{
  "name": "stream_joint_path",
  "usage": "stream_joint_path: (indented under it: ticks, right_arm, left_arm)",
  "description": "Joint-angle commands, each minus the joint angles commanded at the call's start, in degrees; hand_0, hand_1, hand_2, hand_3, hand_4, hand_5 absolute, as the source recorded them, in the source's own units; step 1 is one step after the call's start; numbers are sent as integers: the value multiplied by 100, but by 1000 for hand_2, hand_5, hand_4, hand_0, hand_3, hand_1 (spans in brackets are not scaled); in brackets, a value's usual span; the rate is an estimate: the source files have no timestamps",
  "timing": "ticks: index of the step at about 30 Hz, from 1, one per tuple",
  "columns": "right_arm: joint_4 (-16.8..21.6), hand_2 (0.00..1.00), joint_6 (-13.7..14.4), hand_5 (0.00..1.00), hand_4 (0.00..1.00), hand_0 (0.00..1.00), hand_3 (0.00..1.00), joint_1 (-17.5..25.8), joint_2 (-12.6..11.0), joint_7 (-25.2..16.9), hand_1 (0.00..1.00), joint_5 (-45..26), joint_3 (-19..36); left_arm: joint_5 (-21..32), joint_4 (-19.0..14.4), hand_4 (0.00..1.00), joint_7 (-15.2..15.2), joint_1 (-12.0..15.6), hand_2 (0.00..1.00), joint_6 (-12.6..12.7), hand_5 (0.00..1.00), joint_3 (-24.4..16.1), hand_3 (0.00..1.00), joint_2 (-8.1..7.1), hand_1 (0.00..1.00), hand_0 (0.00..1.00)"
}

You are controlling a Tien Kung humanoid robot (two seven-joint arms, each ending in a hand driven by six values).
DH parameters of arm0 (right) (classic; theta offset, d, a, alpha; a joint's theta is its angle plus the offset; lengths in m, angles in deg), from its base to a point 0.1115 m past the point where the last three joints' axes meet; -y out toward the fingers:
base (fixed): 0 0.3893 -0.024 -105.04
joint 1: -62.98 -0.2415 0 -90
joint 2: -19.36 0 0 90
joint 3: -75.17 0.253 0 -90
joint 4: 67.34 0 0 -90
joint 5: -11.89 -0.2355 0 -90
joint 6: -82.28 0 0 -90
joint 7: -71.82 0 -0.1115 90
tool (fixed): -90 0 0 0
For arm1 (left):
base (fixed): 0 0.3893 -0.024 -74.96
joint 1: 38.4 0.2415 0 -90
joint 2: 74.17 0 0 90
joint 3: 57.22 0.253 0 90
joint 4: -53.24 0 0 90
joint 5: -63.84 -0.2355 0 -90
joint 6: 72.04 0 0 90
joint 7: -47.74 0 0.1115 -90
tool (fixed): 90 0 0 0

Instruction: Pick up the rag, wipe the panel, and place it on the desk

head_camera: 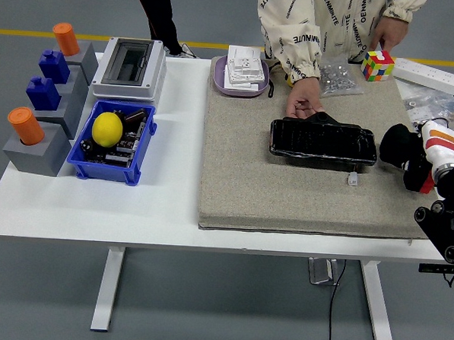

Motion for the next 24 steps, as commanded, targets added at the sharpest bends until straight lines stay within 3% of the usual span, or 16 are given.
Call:
stream_joint_path:
  ticks: [1,6,7,12,13,24]
  right_arm:
    - [2,427,-33,125,998,263,431,1,-6,-8,348,6,-2]
    - [58,427,-173,125,998,263,431,-2,-38,-16,348,61,-4]
    - [69,451,-190,212,995,312,455,-4,-43,-16,377,73,-6]
    - [141,451,-277,212,995,312,455,-18,-90,-12,377,150,0]
    - [146,477,-290,274,962,361,471,-21,-99,-12,411,160,7]
    - [181,507,-449,263,955,402,485,-51,-210,-68,445,223,29]
  left_arm:
    - [6,0,595,1,2,734,-1,465,8,564,-1,693,645]
    - [20,0,595,3,9,734,-1,465,27,564,-5,693,645]
    - [17,0,596,1,12,734,-1,465,25,564,-6,692,645]
    - [14,0,596,-3,26,734,0,465,28,564,-12,692,645]
    - [18,0,596,-1,28,734,0,466,34,564,-13,693,644]
    - [18,0,596,2,35,734,-1,466,44,564,-20,693,643]
